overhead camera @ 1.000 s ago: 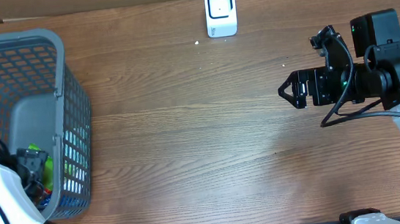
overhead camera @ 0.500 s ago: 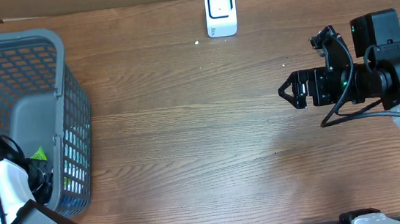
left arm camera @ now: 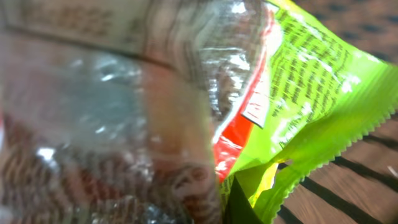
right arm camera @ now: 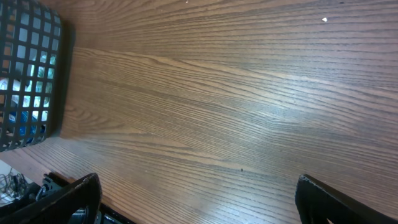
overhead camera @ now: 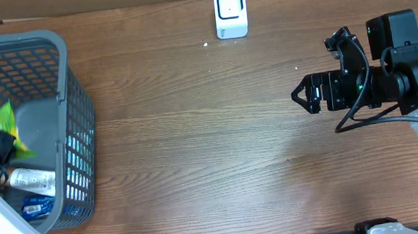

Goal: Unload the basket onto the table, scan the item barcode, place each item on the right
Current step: 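Lift the green-and-red snack bag out and place it on the table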

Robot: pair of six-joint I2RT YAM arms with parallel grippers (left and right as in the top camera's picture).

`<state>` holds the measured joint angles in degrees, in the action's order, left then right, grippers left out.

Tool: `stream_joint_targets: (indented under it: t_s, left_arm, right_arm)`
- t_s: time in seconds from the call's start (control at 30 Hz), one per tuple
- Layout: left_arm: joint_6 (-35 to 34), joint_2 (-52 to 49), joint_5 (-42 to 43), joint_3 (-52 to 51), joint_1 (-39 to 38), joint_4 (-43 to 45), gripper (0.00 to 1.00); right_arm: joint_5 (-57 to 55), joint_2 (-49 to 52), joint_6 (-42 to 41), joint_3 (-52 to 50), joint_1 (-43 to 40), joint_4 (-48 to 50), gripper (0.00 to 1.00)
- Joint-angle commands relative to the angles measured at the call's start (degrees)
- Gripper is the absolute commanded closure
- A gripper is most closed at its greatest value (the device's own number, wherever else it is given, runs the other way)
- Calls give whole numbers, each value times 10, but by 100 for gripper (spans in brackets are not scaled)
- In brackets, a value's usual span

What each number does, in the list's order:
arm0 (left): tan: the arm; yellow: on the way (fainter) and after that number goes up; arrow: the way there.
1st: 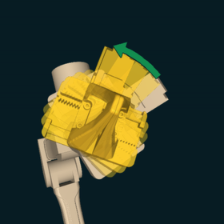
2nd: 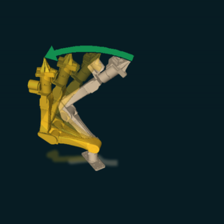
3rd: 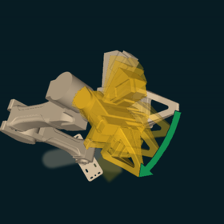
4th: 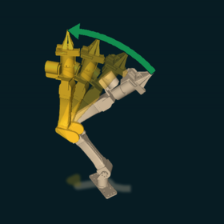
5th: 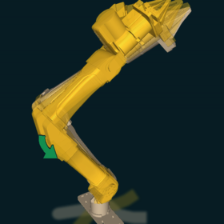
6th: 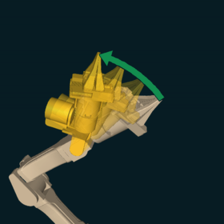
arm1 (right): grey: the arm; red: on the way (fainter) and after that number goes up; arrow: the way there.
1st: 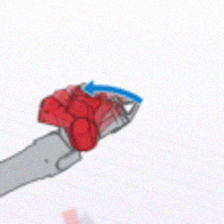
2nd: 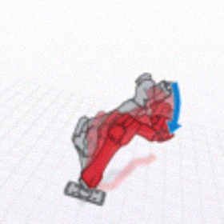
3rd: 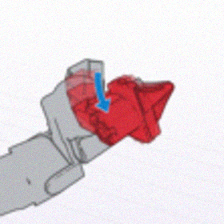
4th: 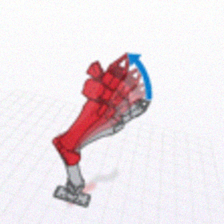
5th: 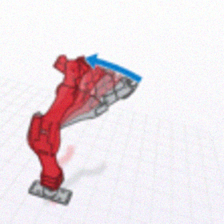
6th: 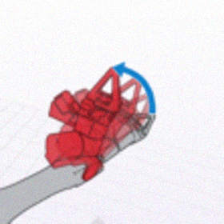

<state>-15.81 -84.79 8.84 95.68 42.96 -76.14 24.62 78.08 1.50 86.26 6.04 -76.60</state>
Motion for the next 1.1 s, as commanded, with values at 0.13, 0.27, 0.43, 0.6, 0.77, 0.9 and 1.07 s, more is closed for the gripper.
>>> stream_joint_targets:
  t_s: [0.13, 0.27, 0.43, 0.6, 0.77, 0.9, 1.07]
  left_arm:
    - [158, 111, 160, 75, -222, 0, 96]
    - [120, 97, 160, 52, -365, -21, 96]
    - [-41, 28, 73, -124, -497, 41, 96]
    - [-92, -50, 41, -257, -558, 189, 96]
    - [-91, -105, 43, -268, -581, 278, 61]
    - [-77, -93, 42, -224, -578, 256, 43]
    - [-51, -56, -8, -16, -561, 95, 39]
  right_arm:
    - [-1, -2, 4, 14, 3, 2, 0]
    - [-1, -2, 3, 14, 3, 4, 1]
    - [-1, -2, 2, 14, 3, 4, 1]
    - [-1, -2, 2, 14, 3, 5, 1]
    - [-1, -2, 2, 14, 3, 5, 1]
    - [-1, -2, 2, 14, 3, 0, 1]
    - [-1, -2, 2, 14, 3, -1, 1]
